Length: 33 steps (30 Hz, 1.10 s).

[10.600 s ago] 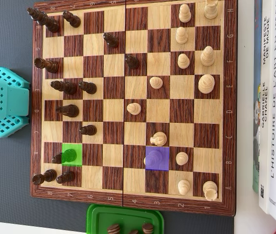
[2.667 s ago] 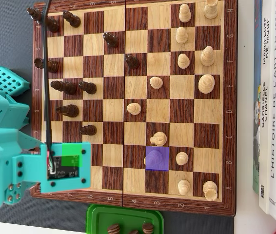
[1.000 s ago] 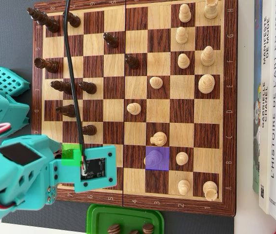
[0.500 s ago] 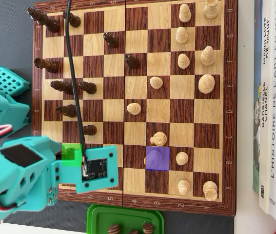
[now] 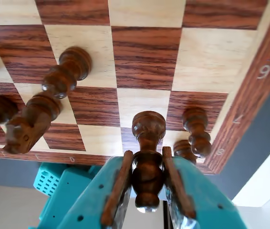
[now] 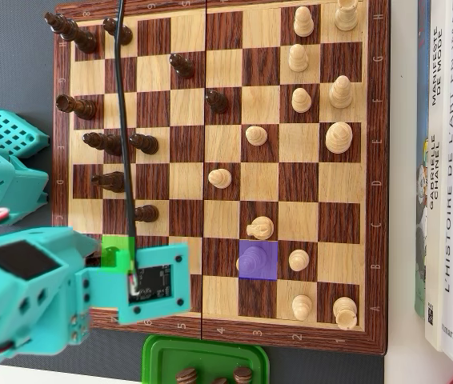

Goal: Play chess

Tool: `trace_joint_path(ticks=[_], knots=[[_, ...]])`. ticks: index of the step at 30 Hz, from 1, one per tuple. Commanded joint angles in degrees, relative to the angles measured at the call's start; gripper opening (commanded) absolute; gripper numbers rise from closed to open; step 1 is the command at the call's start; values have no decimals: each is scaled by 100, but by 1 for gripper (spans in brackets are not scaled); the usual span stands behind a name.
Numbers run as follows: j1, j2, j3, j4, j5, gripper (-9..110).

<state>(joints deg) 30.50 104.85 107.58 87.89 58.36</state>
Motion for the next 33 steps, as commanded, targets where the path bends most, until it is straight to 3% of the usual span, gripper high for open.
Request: trace_joint_path(ticks=[1,9,33], knots=[[-18,413,-352,44,-9,7],[70,343,-1037,-9,-18,7],[940,-3454,-4658,-9,-853,7]])
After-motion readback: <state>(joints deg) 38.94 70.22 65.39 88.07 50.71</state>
